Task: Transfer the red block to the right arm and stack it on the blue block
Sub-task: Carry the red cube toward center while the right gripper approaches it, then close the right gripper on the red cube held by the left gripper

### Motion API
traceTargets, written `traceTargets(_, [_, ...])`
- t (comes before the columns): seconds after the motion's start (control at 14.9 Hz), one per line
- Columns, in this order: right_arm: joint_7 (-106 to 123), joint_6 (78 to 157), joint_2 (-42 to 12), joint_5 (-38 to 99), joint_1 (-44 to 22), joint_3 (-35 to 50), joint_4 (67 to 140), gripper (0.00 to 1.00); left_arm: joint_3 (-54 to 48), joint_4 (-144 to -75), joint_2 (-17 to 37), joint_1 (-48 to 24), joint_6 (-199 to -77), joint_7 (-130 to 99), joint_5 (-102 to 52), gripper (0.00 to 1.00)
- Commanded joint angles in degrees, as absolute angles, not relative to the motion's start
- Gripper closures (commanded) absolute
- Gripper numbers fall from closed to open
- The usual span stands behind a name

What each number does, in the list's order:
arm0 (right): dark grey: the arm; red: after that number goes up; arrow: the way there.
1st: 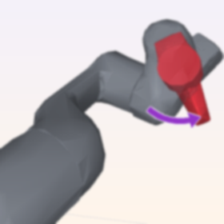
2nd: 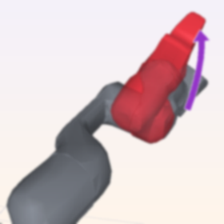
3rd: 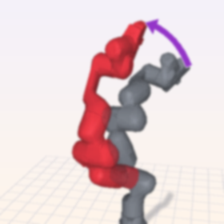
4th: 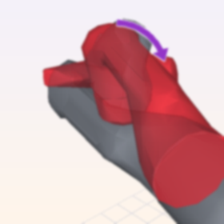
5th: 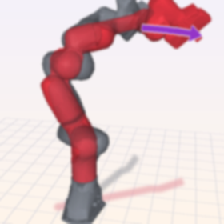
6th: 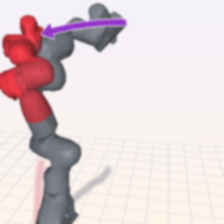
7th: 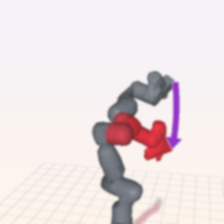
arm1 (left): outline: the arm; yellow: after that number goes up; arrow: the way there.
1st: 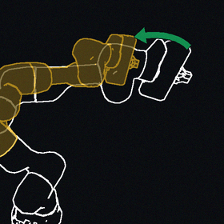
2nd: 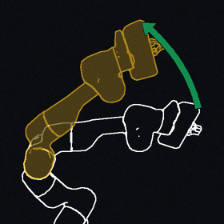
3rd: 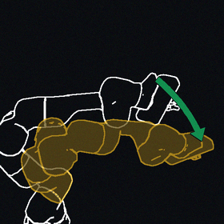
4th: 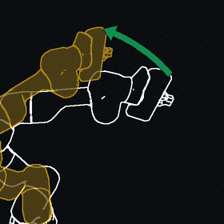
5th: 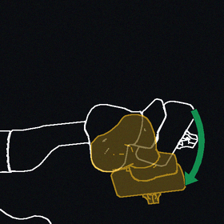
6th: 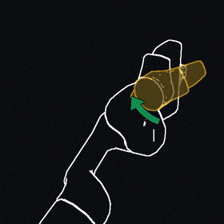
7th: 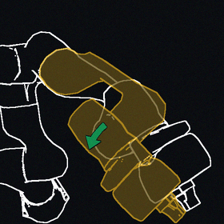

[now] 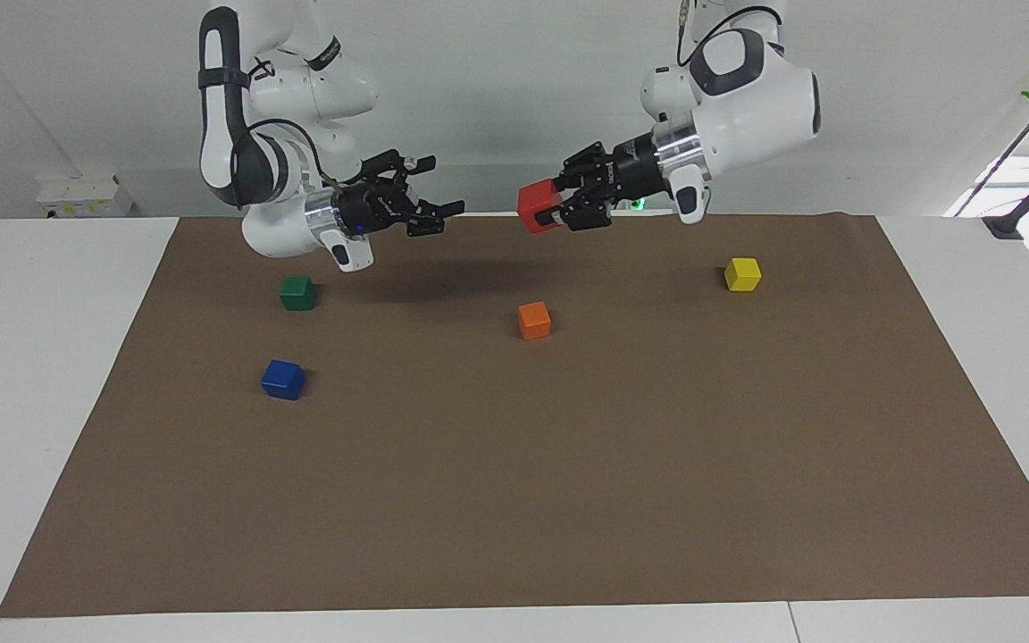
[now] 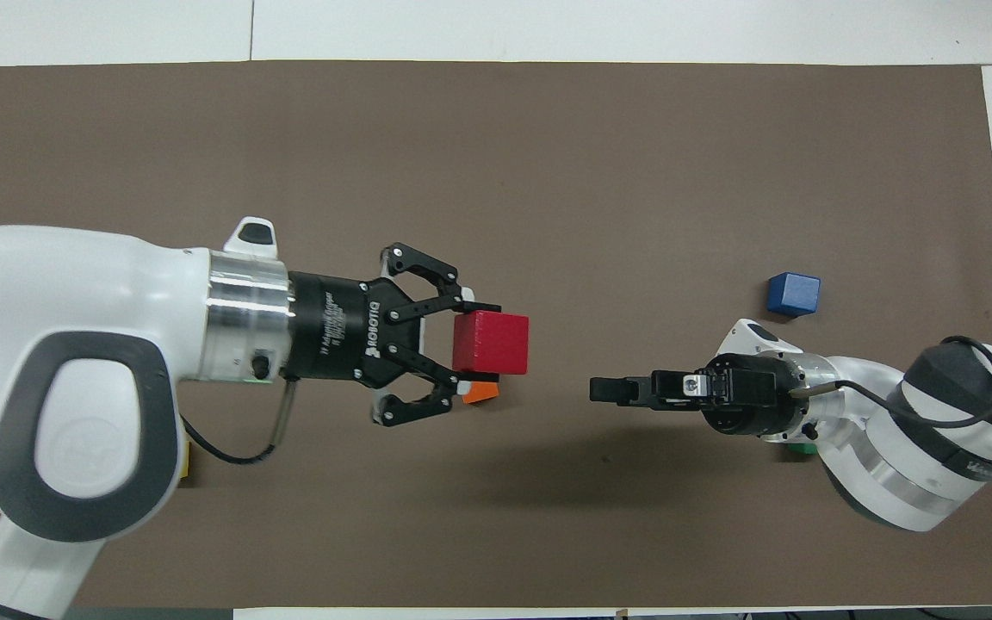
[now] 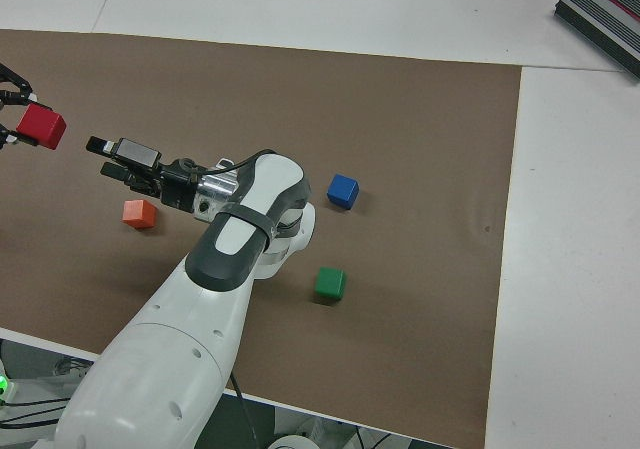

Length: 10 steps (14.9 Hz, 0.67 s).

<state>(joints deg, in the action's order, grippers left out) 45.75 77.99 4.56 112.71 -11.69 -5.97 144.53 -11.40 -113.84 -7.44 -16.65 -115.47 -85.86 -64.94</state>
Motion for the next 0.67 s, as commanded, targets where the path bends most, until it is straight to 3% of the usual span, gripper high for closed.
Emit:
traceTargets(0.0, [51.5, 73.3, -1.67, 114.78, -13.27, -6.24, 144.49, 0.0, -10.72, -117.94, -10.28, -25.99, -125.92, -92.89, -66.71, 1.0])
traceTargets(0.27, [49.84, 72.69, -1.67, 115.4, -13.27, -6.15, 144.49, 0.0, -10.72, -121.02, -10.81, -29.88, -134.19, -94.65, -66.71, 1.0])
traceTargets(0.6, [49.31, 72.07, -1.41, 118.91, -14.67, -5.98, 144.49, 0.0, -10.81, -122.69, -11.6, -30.23, -134.74, -95.1, -66.71, 1.0])
